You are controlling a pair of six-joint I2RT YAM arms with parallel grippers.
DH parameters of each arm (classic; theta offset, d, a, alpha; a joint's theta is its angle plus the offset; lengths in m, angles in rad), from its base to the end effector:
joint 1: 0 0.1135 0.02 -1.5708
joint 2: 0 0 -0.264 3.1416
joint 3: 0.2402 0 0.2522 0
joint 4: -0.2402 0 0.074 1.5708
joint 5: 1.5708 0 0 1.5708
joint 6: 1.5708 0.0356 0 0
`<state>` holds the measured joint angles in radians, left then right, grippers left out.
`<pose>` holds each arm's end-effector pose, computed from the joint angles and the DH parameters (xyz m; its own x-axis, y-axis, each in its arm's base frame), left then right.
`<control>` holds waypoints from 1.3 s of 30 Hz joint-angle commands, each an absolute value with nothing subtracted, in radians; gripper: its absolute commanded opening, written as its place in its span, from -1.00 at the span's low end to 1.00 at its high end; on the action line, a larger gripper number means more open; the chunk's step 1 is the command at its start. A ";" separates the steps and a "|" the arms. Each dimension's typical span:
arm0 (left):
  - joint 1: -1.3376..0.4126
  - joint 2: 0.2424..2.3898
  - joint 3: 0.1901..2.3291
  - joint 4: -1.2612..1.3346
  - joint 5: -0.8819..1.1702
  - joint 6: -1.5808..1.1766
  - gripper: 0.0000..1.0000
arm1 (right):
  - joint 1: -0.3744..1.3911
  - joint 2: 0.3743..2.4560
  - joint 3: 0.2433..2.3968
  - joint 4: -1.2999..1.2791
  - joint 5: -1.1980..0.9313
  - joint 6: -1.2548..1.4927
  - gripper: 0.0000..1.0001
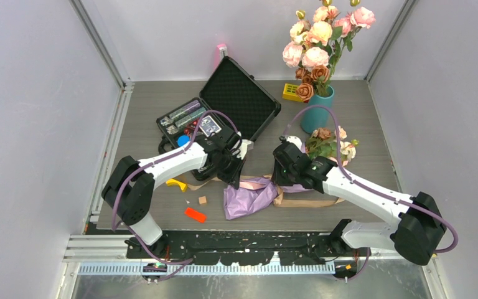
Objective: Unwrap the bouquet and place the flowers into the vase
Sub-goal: Untie the ribbon from the wrapping paper.
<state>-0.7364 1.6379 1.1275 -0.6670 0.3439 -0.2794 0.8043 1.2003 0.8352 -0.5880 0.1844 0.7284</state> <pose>0.2305 -0.2251 0.2103 -0.8585 0.4279 -0.2826 0.5111 0.7581 -0.4050 0.1696 0.1668 0.2393 -0.8443 0.0666 -0.5317 -0.0971 0.9568 0.2740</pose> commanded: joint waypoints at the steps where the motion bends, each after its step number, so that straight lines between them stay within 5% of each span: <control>1: -0.729 1.606 1.164 -0.673 0.363 -0.267 -1.00 | 0.817 1.202 0.801 -0.506 0.194 0.737 -0.58; 24: -0.729 1.618 1.164 -0.675 0.367 -0.267 -1.00 | 0.851 1.306 0.756 -0.522 0.329 0.741 -0.60; 30: -0.729 1.621 1.164 -0.677 0.352 -0.264 -1.00 | 0.854 1.306 0.760 -0.564 0.395 0.752 -0.98; 39: -0.729 1.624 1.169 -0.696 0.293 -0.255 -1.00 | 0.854 1.146 0.732 -0.649 0.546 0.788 -1.00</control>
<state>-0.7364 1.6379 1.1339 -0.6689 0.3298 -0.2783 0.8555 1.2285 0.7528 -0.5964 0.4091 0.7601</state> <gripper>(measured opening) 0.009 0.017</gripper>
